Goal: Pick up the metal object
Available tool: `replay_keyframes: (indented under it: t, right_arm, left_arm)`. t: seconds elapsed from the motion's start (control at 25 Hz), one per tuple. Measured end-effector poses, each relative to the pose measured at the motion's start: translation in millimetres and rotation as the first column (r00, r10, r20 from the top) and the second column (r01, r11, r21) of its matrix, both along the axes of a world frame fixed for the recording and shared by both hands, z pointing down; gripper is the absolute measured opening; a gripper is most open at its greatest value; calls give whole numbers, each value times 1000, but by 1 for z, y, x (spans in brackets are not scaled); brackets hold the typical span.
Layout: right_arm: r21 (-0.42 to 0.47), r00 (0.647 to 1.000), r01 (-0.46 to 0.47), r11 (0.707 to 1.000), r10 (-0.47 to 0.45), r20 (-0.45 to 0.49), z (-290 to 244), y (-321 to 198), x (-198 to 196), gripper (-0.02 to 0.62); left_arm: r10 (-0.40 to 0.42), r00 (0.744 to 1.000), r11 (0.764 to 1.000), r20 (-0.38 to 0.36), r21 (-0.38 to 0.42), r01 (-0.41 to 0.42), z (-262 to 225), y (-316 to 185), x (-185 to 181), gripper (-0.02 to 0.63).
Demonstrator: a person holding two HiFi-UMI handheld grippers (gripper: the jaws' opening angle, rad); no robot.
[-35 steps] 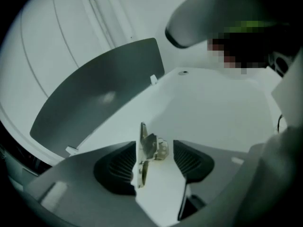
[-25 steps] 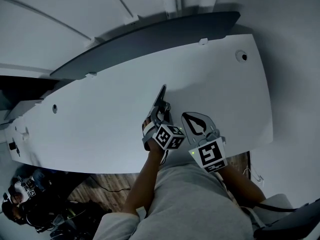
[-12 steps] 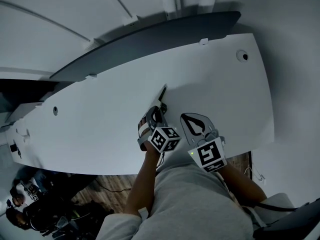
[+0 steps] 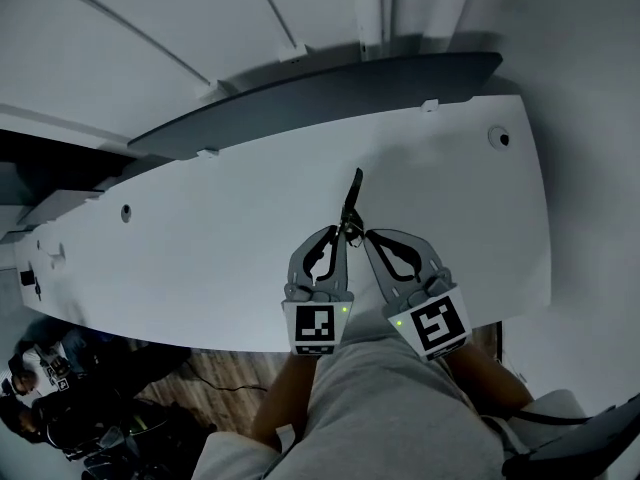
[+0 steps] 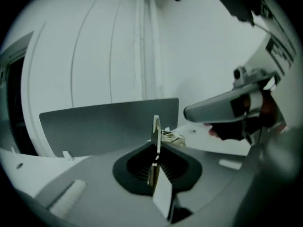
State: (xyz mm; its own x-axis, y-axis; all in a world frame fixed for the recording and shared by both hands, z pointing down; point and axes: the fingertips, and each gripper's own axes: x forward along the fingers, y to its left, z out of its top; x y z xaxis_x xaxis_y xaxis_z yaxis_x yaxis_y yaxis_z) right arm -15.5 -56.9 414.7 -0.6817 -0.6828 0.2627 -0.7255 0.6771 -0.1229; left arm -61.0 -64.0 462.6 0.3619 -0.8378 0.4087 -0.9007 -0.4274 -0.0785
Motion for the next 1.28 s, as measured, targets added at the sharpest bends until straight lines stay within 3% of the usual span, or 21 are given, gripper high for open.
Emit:
replay_keyframes:
  t: [0.12,0.24,0.32,0.36,0.44,0.6,0.8,0.92,1.08,1.2,1.28]
  right_arm:
    - [62,994,-6,998,-1,106,-46,-1,0,2]
    - [21,985,23,1000,-26,168,-78,11,3,2]
    - [31,971,45,999,-51,234,-102,19,3,2]
    - [50,962,54,997,-65,266,-114,24,2,3]
    - [87,950,83,993,-105,295,-133,33,-5,94]
    - [118,950,108,987,-137,280,-146,48,-25,91]
    - [123,958,111,986,-139,249,-145,55,-35,115]
    - [105,968,107,989,-127,215,-137,50,-43,115]
    - [122,972,61,991,-87,220,-144,46,-45,57]
    - [162,988,15,987,-40,148,-148,47,-44,29]
    - [174,993,12,985,-32,112,-148,50,-44,26]
  left_arm:
    - [40,977,996,-208,88,-22,-60,15,0,21]
    - [59,944,987,-325,159,-7,-111,37,-7,22]
    - [43,930,979,-364,202,34,-134,48,-15,23]
    - [24,930,973,-368,220,62,-142,52,-18,23]
    - [-20,935,962,-354,249,115,-155,56,-25,23]
    - [-87,942,938,-323,292,187,-168,57,-37,23]
    - [-115,951,920,-286,332,211,-175,58,-38,23]
    - [-117,947,915,-298,338,219,-179,62,-33,23]
    - [-129,947,875,-295,416,249,-185,65,-32,26]
    - [-152,945,870,-290,415,267,-183,69,-30,38]
    - [-161,954,852,-253,452,264,-188,71,-30,40]
